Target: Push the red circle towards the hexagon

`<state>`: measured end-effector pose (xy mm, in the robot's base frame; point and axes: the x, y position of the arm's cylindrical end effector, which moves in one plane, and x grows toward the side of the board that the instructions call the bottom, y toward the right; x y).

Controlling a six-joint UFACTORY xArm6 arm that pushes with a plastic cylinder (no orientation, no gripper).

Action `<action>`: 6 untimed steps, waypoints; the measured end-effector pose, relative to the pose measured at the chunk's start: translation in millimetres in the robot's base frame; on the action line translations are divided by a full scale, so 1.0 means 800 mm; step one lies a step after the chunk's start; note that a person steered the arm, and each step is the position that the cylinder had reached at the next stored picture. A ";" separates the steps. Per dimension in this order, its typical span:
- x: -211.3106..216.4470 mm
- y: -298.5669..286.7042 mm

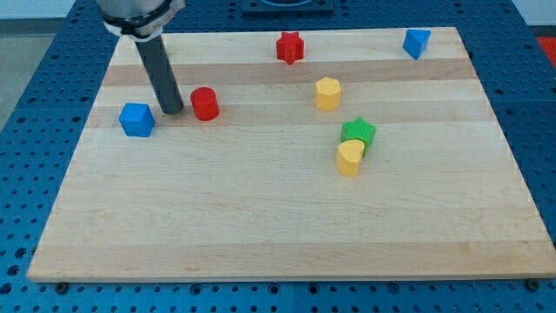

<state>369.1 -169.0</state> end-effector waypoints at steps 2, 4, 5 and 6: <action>0.000 0.094; -0.009 0.131; -0.017 0.135; -0.022 0.139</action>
